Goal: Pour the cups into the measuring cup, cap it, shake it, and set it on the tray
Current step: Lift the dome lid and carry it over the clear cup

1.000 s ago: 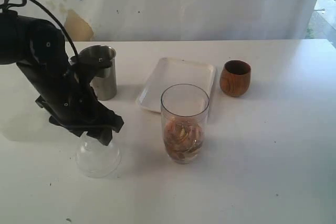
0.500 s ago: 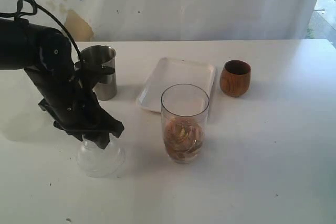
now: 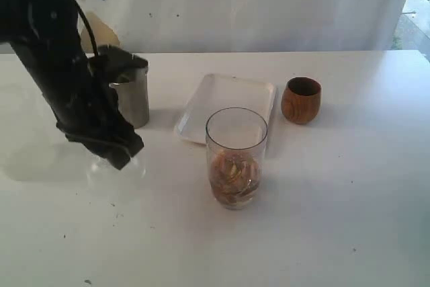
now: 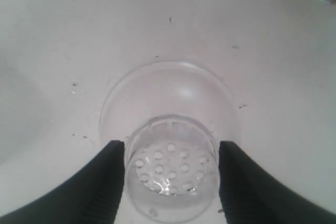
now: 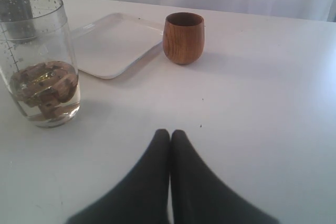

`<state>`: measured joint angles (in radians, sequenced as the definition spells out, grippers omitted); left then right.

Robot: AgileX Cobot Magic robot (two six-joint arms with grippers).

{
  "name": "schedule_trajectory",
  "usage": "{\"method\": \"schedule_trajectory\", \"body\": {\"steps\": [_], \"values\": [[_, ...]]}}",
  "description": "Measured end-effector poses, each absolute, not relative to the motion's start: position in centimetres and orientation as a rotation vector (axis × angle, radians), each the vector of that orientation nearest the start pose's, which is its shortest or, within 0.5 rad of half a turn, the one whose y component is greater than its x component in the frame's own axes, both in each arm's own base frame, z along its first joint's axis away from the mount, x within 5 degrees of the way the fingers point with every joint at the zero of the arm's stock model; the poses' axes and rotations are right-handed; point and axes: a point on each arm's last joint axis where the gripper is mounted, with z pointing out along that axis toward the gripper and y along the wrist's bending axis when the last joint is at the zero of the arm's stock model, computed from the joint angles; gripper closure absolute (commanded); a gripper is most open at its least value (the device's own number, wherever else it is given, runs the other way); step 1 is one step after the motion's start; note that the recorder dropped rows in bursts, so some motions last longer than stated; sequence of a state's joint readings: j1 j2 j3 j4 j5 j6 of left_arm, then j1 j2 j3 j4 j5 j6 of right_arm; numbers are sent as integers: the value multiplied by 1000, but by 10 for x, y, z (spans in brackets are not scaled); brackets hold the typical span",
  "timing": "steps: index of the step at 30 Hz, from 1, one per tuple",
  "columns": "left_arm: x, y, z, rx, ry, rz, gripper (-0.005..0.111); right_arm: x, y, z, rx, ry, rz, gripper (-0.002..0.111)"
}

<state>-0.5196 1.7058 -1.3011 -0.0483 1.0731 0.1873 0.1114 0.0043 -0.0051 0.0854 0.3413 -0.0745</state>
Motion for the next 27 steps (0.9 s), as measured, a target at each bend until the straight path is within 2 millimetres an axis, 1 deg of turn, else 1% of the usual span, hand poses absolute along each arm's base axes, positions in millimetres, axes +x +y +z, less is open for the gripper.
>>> {"method": "schedule_trajectory", "body": {"steps": [4, 5, 6, 7, 8, 9, 10, 11, 12, 13, 15, 18, 19, 22, 27], "values": [[295, -172, 299, 998, 2733, -105, 107, 53, 9, 184, -116, 1820, 109, 108], [297, -175, 319, 971, 2675, -137, 107, 53, 9, 184, -116, 1820, 109, 108], [297, -177, 328, 957, 2652, -177, 107, 53, 9, 184, -116, 1820, 109, 108], [294, -183, 344, 945, 2608, -252, 107, 53, 9, 184, -116, 1820, 109, 108], [291, -188, 350, 951, 2585, -286, 107, 53, 9, 184, -116, 1820, 109, 108], [283, -200, 356, 992, 2555, -328, 107, 53, 9, 184, -116, 1820, 109, 108], [278, -207, 357, 1021, 2546, -345, 107, 53, 9, 184, -116, 1820, 109, 108], [268, -220, 356, 1080, 2533, -370, 107, 53, 9, 184, -116, 1820, 109, 108], [263, -227, 356, 1113, 2524, -376, 107, 53, 9, 184, -116, 1820, 109, 108], [254, -238, 354, 1168, 2513, -389, 107, 53, 9, 184, -116, 1820, 109, 108], [246, -249, 357, 1208, 2493, -403, 107, 53, 9, 184, -116, 1820, 109, 108], [252, -260, 369, 1166, 2461, -433, 107, 53, 9, 184, -116, 1820, 109, 108], [254, -264, 369, 1162, 2461, -438, 107, 53, 9, 184, -116, 1820, 109, 108], [259, -278, 362, 1181, 2465, -443, 107, 53, 9, 184, -116, 1820, 109, 108], [268, -291, 342, 1206, 2507, -427, 107, 53, 9, 184, -116, 1820, 109, 108]]}}
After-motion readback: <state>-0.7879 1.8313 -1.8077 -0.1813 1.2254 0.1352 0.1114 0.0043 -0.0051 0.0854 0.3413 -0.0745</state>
